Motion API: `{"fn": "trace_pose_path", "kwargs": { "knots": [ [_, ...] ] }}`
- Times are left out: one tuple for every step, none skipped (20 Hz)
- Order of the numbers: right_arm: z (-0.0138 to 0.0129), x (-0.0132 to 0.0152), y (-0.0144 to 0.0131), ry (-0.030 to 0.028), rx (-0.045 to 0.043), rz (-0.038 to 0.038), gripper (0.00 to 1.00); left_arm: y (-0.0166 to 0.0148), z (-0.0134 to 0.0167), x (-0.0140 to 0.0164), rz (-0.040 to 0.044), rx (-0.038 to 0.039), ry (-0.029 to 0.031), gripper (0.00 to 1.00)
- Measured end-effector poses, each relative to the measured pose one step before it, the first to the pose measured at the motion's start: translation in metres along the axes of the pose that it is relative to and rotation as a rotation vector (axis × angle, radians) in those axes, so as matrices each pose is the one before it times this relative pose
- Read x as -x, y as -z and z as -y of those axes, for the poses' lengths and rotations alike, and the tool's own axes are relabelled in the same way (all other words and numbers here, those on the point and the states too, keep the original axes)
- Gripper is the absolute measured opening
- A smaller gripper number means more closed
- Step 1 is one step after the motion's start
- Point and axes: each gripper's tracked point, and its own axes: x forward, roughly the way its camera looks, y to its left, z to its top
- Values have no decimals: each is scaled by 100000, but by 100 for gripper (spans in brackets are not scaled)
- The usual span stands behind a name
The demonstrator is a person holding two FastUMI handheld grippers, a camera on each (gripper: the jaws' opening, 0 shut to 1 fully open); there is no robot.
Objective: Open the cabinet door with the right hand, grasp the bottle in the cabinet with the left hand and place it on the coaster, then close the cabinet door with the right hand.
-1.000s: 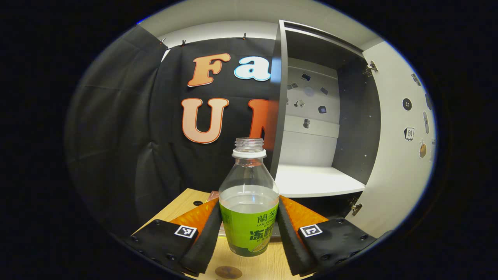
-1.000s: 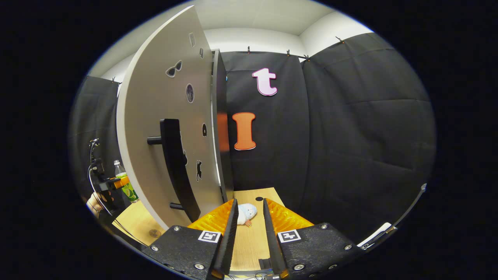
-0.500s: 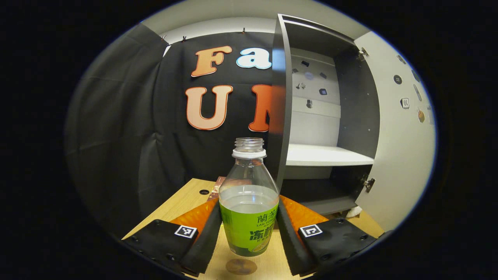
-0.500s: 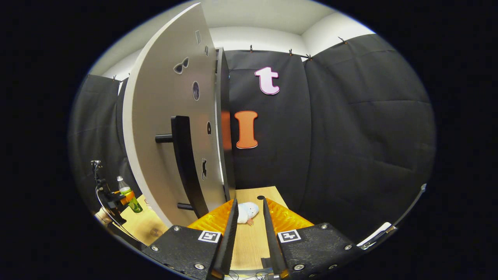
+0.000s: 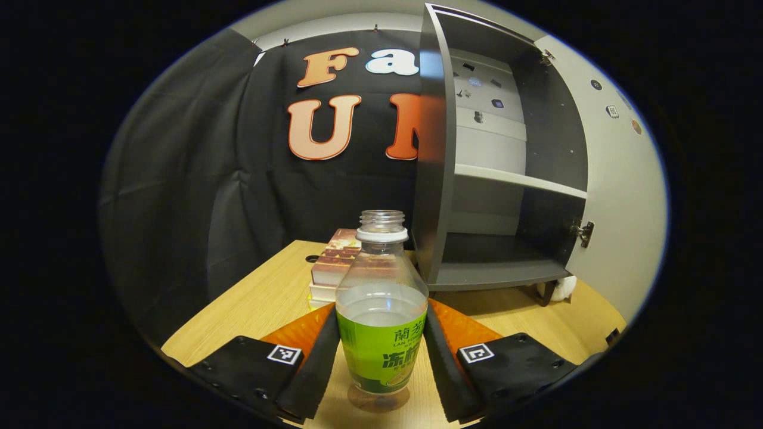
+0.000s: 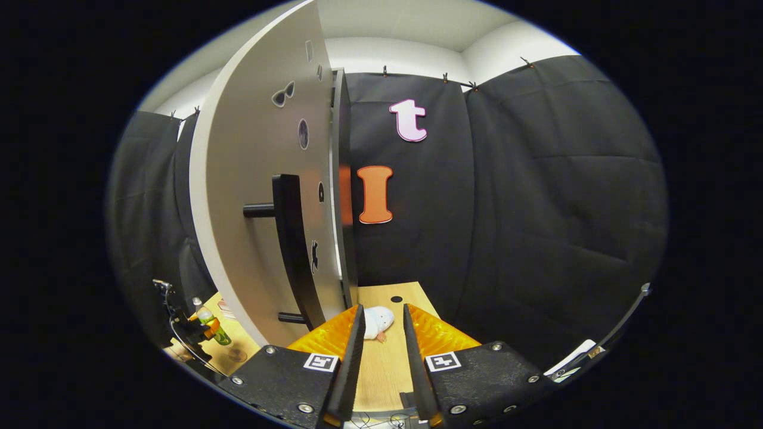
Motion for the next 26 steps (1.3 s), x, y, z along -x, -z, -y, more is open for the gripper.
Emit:
{"fn": "trace_pose_path", "kwargs": {
  "knots": [
    [18,-33,-26,447,26,-140,40,977,-266,-313,-691,925,-374,83],
    [-60,12,-18,148,33,-90,40,779,-194,-131,-405,1101,-64,81],
    [-10,-13,-4,-25,10,-95,40,824,-207,-156,-861,700,-308,81],
    [-70,54,60,-227,-183,-182,40,613,-88,-11,-290,76,-442,81],
    [-91,-2,-119,-442,-663,180,40,488,-122,-104,117,-98,-252,81],
    [-155,34,0,-242,-1028,265,40,466,-144,-144,-93,-56,-105,81],
    [-209,-77,-159,-101,-1139,150,40,424,-71,-30,-260,-377,-547,81],
    [-168,-168,35,124,-860,-18,40,184,-25,-130,275,-697,150,81],
    [10,-32,-32,216,-551,-194,40,142,-11,-136,158,-810,-228,81],
    [-18,99,94,376,-309,-438,40,433,-40,-14,-545,-549,-311,81],
    [88,99,35,559,-177,-260,40,-210,70,19,2011,-899,361,81],
    [22,130,-61,541,209,167,41,35,134,-23,-65,-1373,273,81],
    [90,-66,-116,248,288,617,42,184,38,86,-338,-1217,-94,81],
    [-66,-4,-42,-218,61,550,46,-87,164,104,777,-379,124,81],
    [-139,-161,-155,-640,21,509,46,35,44,241,-525,-147,-158,82],
    [172,-188,-43,863,943,715,44,77,84,173,445,-395,-174,81],
    [270,32,-214,574,1393,888,45,93,43,297,-142,-75,-217,81],
    [191,-25,-78,529,1309,928,53,135,66,236,22,-48,94,82],
    [217,-107,-33,741,782,517,53,1,14,244,-519,-272,151,82],
    [65,6,-12,809,748,301,48,107,35,255,-316,-127,203,82],
    [93,75,-65,681,1139,328,53,103,4,279,-399,-238,173,84],
    [110,32,-70,422,1748,616,48,105,35,252,-169,253,207,83],
    [177,11,-116,277,1919,450,48,38,-53,300,-130,255,-77,83],
    [106,24,33,-269,1697,355,48,42,-61,209,-288,348,79,84],
    [-101,86,11,-909,932,385,48,-30,-76,72,-423,336,-52,83],
    [-306,117,4,-1504,62,192,48,51,-42,92,-384,649,185,84]
  ]
}}
